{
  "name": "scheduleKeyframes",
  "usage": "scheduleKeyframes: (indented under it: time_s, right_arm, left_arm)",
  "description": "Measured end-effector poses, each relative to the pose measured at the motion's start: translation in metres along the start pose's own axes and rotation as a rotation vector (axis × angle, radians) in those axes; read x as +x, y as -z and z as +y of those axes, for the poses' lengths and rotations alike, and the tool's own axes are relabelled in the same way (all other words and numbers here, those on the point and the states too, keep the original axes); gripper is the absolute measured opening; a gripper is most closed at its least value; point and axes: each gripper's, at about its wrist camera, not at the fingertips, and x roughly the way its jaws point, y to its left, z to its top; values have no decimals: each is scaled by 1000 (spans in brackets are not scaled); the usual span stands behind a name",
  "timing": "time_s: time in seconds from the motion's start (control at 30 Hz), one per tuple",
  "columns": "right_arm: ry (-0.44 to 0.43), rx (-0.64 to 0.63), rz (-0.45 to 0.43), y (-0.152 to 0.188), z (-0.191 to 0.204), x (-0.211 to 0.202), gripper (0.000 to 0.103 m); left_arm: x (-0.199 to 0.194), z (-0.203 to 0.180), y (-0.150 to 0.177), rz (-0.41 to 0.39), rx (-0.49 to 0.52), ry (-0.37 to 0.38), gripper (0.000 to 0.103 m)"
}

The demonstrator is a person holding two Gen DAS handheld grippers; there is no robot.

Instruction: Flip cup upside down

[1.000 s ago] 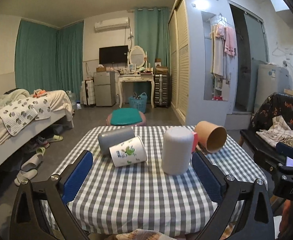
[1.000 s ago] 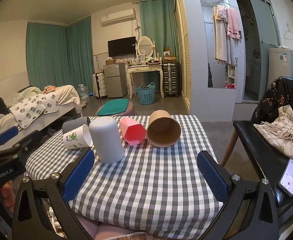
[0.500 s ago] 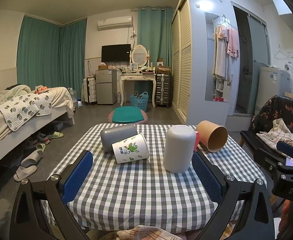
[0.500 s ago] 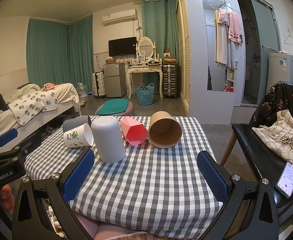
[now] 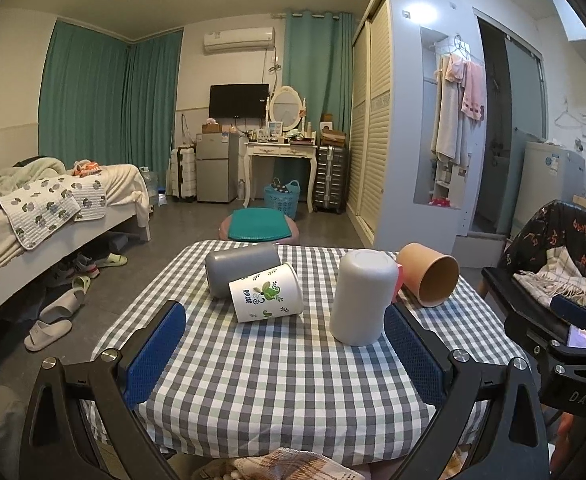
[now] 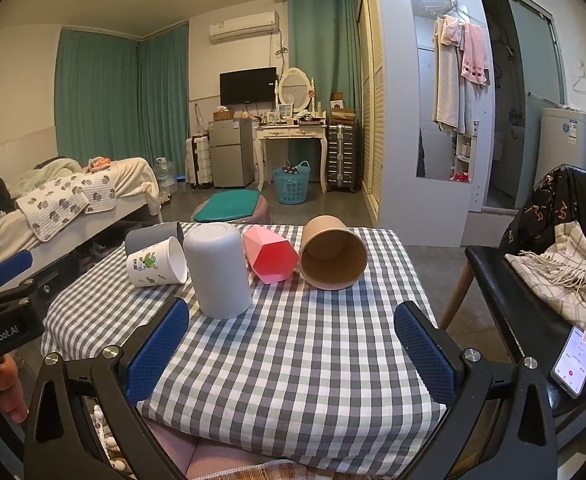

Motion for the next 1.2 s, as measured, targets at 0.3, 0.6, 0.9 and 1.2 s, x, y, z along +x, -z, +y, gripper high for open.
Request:
scheduleKeyframes:
  time_s: [0.3,0.6,0.9,1.2]
  right_arm:
    - [-3,-10,4,0,3,1,103]
    - [-5,-13,12,0,5,4,103]
    - [-6,-15,15,1,6,6,103]
    - [-11,-16,21,3,8,9,103]
  left_arm:
    - [1,2,1,5,0,-4,103]
    - [1,4,3,9,1,-8,103]
    - [1,5,3,10,3,-4,103]
    - [-1,7,2,11,1,-1,103]
